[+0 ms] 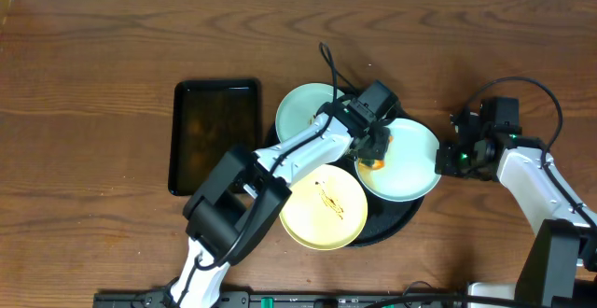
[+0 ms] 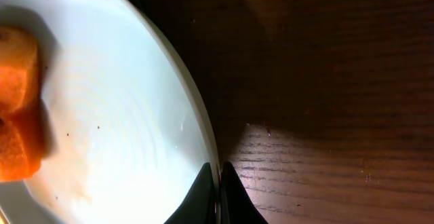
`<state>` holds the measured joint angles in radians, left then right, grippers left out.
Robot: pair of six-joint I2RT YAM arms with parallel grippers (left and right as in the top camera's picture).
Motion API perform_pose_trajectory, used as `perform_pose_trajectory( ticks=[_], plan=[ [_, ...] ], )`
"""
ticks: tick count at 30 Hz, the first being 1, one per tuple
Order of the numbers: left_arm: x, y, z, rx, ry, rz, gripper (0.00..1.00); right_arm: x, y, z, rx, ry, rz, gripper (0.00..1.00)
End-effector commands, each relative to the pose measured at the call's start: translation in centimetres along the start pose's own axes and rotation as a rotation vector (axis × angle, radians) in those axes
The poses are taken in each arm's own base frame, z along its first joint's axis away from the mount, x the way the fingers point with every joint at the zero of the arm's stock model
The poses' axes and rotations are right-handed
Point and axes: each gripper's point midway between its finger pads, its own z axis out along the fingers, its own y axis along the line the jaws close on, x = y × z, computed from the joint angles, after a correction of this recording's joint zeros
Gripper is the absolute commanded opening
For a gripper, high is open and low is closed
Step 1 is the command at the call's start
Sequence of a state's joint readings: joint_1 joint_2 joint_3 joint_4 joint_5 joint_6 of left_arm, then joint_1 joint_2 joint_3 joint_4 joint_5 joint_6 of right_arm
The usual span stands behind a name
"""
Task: Clean dirty plates on tray and stack at the side
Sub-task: 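Scrub the right light-blue plate with the sponge in the left gripper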
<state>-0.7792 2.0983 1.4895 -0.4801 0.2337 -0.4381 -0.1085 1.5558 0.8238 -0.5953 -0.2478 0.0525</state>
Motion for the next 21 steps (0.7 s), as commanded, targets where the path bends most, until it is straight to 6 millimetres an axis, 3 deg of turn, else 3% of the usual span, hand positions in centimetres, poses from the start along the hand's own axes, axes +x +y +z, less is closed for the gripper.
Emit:
perform_pose_trajectory(
  ticks=[1,6,9,14,17,19,21],
  plan=[
    [-1.5,-2.1,-4.9,0.046,-0.08,0.045,0.07,-0.2,-1.0,-0.1,0.037,0.0,0.017,0.01],
    [-1.9,-3.0,-10.2,0.064,-0.142,0.064,0.07,-0.2,-1.0,-0.1,0.036,0.0,0.017,0.08],
    [-1.6,-1.2,-12.4,-0.038,-0.169,0.057,0.07,-0.2,-1.0,-0.1,0.037,-0.001,0.017,0.1],
    [-0.9,3.7,-14.5,-0.244,-0.168,0.011,0.07,0.1,-0.8,0.1,0.022,0.007,0.019,0.11],
    [-1.2,5.8,-15.1,-0.276,-0.162,-0.033,0.08,0.5,-0.7,0.4,0.013,0.011,0.026,0.12],
    [-1.5,6.4,-15.2,-0.265,-0.16,-0.055,0.07,0.8,-0.7,0.5,0.011,0.018,0.033,0.12],
    [-1.6,5.6,-15.0,-0.197,-0.143,-0.022,0.07,0.8,-0.7,0.5,0.012,0.018,0.033,0.11]
  ],
)
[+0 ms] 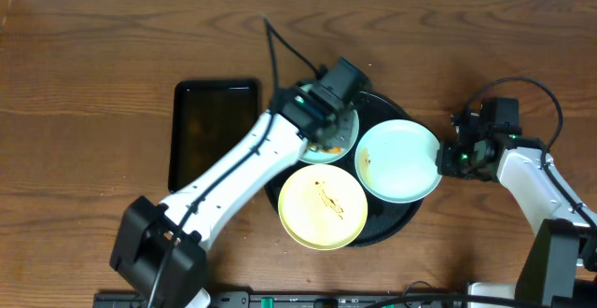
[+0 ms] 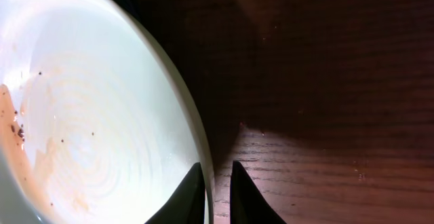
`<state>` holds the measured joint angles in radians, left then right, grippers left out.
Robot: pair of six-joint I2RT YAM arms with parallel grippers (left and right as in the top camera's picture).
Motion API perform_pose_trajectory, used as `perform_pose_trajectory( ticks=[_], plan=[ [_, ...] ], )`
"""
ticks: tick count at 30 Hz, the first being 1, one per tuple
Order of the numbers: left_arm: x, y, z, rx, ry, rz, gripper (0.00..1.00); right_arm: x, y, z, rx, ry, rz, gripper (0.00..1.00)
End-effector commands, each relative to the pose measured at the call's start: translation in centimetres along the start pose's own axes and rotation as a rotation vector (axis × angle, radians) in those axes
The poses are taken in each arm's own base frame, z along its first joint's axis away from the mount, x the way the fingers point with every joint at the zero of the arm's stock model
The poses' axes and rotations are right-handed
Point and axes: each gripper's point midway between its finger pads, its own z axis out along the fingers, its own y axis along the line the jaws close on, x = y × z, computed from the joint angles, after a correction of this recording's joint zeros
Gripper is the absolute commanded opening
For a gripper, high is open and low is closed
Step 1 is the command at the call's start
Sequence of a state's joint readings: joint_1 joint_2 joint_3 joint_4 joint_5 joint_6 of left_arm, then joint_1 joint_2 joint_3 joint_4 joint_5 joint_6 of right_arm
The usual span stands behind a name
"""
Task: Clean dirty plates on tray and stack at the side
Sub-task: 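Scrub the right light-blue plate with the sponge in the left gripper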
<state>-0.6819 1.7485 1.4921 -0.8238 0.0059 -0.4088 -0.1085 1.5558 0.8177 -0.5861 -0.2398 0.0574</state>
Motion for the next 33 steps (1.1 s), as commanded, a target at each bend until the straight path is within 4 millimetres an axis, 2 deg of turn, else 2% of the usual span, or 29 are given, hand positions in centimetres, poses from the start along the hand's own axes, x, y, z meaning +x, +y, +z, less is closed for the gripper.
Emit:
perform_pose_trajectory(
  ticks=[1,5,9,15,20,23,25,27,29,33],
  plan=[
    [-0.5,-1.0,-0.2,0.091,0.002,0.076,0.07,0.7,-0.6,0.4,0.004,0.02,0.029,0.1],
    [-0.1,-3.8,0.2,0.226,0.024,0.124,0.07,0.6,-0.6,0.4,0.004,0.016,0.028,0.05],
    [0.9,-6.4,1.8,0.309,0.067,0.15,0.07,0.6,-0.6,0.4,0.004,0.018,0.028,0.02],
    [3.3,-10.6,6.1,0.401,0.143,0.204,0.07,0.6,-0.6,0.4,0.004,0.018,0.028,0.02],
    [6.1,-12.1,10.1,0.388,0.213,0.237,0.07,0.7,-0.6,0.4,0.004,0.018,0.028,0.01],
    [6.6,-11.6,12.2,0.349,0.224,0.237,0.08,0.7,-0.6,0.4,0.004,0.019,0.028,0.02],
    [6.2,-9.9,13.5,0.252,0.2,0.233,0.07,0.7,-0.6,0.4,0.004,0.021,0.029,0.01],
    [5.3,-7.4,14.3,0.109,0.158,0.205,0.07,0.8,-0.6,0.4,0.004,0.022,0.029,0.01],
    [4.0,-4.9,14.2,-0.022,0.103,0.166,0.07,0.8,-0.6,0.4,0.004,0.022,0.029,0.01],
    [2.4,-4.1,13.0,-0.067,0.042,0.162,0.07,0.8,-0.6,0.4,0.004,0.022,0.029,0.01]
  ],
)
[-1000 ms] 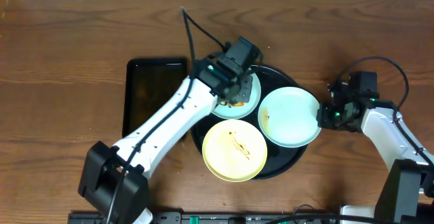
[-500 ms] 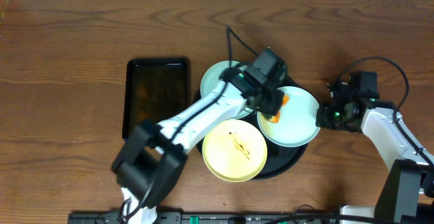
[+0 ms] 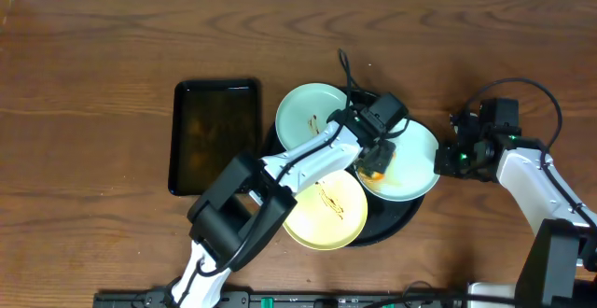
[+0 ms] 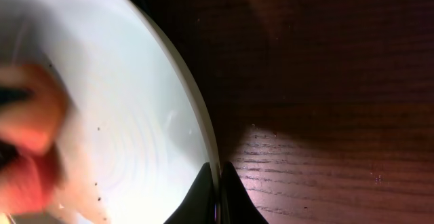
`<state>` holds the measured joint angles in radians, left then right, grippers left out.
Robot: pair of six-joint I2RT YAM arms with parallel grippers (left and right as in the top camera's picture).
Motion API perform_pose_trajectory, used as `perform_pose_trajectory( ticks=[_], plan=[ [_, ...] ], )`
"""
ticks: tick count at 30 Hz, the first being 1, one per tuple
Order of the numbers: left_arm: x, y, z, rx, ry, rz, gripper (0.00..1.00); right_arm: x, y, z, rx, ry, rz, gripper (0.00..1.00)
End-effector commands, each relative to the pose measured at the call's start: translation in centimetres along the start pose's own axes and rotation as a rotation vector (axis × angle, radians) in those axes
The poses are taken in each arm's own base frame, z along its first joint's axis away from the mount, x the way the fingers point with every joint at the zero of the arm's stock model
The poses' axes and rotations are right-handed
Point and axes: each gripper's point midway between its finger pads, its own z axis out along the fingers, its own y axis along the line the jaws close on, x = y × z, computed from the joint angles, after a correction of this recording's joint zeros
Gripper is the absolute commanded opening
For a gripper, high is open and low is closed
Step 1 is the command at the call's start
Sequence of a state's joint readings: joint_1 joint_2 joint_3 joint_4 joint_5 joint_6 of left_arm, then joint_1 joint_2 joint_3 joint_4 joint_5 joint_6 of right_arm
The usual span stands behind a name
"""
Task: Clean dirty plates on tray and stack at the side
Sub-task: 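Scrub the right light-blue plate with the sponge in the left gripper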
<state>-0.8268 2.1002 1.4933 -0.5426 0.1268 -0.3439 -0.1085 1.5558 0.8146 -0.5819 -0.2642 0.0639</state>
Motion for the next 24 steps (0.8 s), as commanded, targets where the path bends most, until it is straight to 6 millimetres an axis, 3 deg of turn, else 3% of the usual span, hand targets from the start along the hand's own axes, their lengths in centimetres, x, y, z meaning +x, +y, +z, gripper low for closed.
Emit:
perform_pose_trajectory(
  ticks=[1,8,14,19,24],
  plan=[
    [-2.0,4.3,-1.4,-0.196,-0.098,-0.039,0.08,0.7,-1.0,0.3,0.028,0.021,0.023,0.01],
    [-4.2,1.3,-7.2,-0.075,-0.205,-0.029,0.08,0.7,-1.0,0.3,0.029,0.021,0.023,0.02],
    [-4.7,0.8,-11.9,-0.041,-0.272,-0.032,0.07,0.7,-1.0,0.3,0.028,0.021,0.023,0.09],
    [-3.6,3.3,-13.9,-0.079,-0.233,-0.074,0.07,0.8,-0.9,0.3,0.024,0.025,0.026,0.15],
    [-2.7,8.8,-16.1,-0.146,-0.194,-0.189,0.07,1.4,-0.7,0.6,0.023,0.042,0.026,0.19]
  ],
)
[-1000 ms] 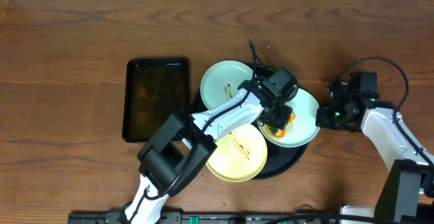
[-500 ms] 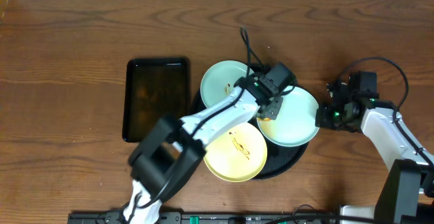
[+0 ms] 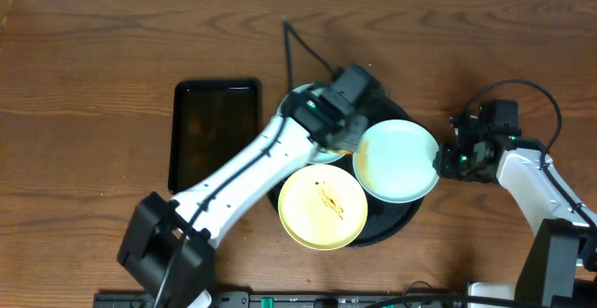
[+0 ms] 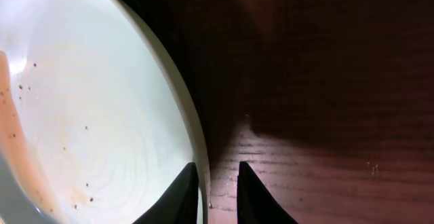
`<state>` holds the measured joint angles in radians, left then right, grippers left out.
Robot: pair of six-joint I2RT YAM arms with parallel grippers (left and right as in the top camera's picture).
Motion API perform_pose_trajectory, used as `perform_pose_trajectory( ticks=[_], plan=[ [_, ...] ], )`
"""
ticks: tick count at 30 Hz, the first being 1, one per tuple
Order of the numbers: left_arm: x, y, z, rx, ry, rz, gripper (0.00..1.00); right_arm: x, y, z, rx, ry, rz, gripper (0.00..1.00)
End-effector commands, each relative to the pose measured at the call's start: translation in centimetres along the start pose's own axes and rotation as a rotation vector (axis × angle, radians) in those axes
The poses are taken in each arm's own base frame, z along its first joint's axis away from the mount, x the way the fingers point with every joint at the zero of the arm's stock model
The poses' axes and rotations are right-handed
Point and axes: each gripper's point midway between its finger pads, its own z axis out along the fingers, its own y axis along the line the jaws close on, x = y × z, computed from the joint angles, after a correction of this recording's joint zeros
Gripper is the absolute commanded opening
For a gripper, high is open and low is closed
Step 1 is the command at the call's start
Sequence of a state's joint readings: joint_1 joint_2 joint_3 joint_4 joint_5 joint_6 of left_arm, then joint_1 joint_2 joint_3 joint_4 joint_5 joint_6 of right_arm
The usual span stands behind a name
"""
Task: Clean dirty plates on tray and stack at the side
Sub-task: 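Scrub the right light-blue plate with the sponge in the left gripper, then grasp the rim of the right light-blue plate with the right gripper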
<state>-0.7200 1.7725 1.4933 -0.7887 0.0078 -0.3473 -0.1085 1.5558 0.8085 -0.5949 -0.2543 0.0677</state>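
Observation:
Three plates sit on a round black tray (image 3: 396,219). The pale green plate on the right (image 3: 399,163) (image 4: 88,115) shows an orange-brown smear and dark crumbs. Its right rim lies between the slightly parted fingers of my right gripper (image 3: 446,161) (image 4: 217,183), with a gap beside the rim. My left gripper (image 3: 341,140) hangs over the back-left pale green plate (image 3: 297,93), shut on an orange sponge (image 3: 342,147). The yellow plate (image 3: 322,205) in front carries a brown streak.
A black rectangular tray (image 3: 216,135) lies left of the round tray. The left arm reaches across the back-left plate and hides most of it. Bare wooden table (image 3: 485,56) lies all around.
My left gripper has moved with the sponge from the right plate to over the back-left plate. The right gripper's fingers, pinched on the right plate's rim before, now stand slightly apart.
First the sponge was on the right plate, with the right gripper pinching the rim. Then the left gripper was over the back-left plate and the right fingers were loosened. Then the sponge was on the right plate, rim pinched again. Now it is off again.

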Motion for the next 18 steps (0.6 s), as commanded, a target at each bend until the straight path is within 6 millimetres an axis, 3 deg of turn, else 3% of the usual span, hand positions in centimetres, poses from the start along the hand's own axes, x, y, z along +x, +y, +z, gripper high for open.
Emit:
perform_pose_trajectory(
  ticks=[1,5,9,15,18],
  plan=[
    [-1.9,4.6,-2.6,-0.049,-0.054,-0.11,0.07,0.9,-0.4,0.6,0.011,0.026,0.013,0.19],
    [-2.5,9.4,-4.0,-0.097,-0.066,-0.216,0.08,1.2,0.0,0.9,0.009,0.026,0.004,0.17],
    [-1.9,13.9,-4.7,-0.153,-0.034,-0.315,0.07,1.2,0.0,1.0,0.008,0.023,0.002,0.01],
    [-0.6,19.2,-5.4,-0.216,0.003,-0.444,0.08,0.3,0.1,0.9,0.005,-0.011,0.031,0.01],
    [-0.4,21.0,-5.7,-0.231,0.002,-0.488,0.08,-0.6,0.2,0.2,0.012,-0.038,0.024,0.01]
  ],
)
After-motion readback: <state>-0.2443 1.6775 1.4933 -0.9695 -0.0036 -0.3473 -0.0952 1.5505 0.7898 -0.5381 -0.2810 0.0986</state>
